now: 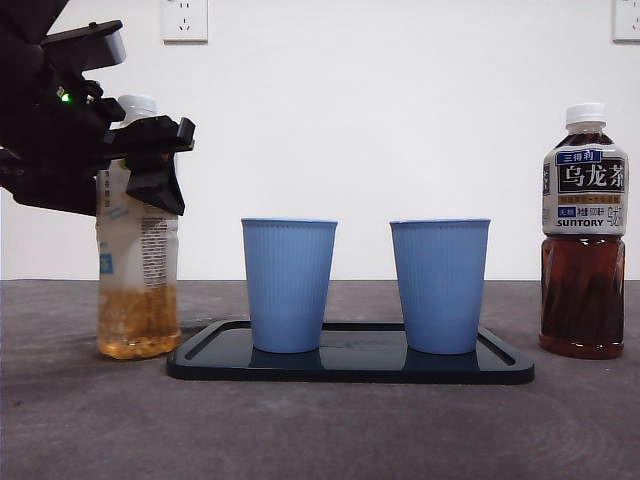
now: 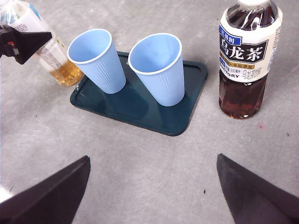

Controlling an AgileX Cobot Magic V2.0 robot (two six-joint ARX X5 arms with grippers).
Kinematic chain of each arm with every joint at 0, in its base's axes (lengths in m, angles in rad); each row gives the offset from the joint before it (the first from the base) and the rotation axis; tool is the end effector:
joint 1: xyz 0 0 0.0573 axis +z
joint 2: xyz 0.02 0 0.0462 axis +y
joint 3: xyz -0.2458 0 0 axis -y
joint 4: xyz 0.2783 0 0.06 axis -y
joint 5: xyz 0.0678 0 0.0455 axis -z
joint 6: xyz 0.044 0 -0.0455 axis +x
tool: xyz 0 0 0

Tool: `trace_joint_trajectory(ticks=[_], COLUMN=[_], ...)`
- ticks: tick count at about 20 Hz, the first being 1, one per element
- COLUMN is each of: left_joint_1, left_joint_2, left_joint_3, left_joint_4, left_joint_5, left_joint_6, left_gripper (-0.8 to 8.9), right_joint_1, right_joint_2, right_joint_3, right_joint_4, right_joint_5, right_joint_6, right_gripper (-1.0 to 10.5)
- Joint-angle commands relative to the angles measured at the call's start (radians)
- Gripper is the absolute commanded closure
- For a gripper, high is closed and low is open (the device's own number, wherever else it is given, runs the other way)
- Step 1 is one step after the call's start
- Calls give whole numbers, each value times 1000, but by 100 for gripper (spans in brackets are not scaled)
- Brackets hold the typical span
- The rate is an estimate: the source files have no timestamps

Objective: Pour the drink into the cup

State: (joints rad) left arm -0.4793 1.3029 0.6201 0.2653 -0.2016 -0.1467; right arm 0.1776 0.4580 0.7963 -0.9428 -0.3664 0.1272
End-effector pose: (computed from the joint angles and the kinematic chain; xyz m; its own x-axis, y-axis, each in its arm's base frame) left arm 0.2792 -0.1352 0.1665 0.8870 -0.2353 -0.3973 0.2337 0.9708 -0.0533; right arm 0.1269 0.0388 0.2993 0.6928 0.4883 -0.5306 -0.3804 0.8726 0.3063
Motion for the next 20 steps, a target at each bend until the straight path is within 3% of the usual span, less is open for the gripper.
trace_joint_trajectory(ticks=[1,3,12,17,20], left_joint_1=[-2,-2,-21,-74,-106], left_joint_2=[-4,-25,-282,-493,-577], left_joint_3=[19,22,28,131,212], left_joint_4=[34,10,-221,-587,-762], left_joint_5=[1,1,1,6,82], left_joint_6=[-4,-4,-2,-30,-30], left_gripper=[410,341,341,343,345], right_joint_1=[4,4,4,4,4], right_joint_2=[3,3,3,3,3], right_joint_3=[15,15,15,15,15], right_joint_4=[6,7,8,29,49], right_joint_5=[0,0,0,-22,-82], right_joint_6=[-15,-16,-31,-40,-58], right_gripper=[515,515,515,515,515])
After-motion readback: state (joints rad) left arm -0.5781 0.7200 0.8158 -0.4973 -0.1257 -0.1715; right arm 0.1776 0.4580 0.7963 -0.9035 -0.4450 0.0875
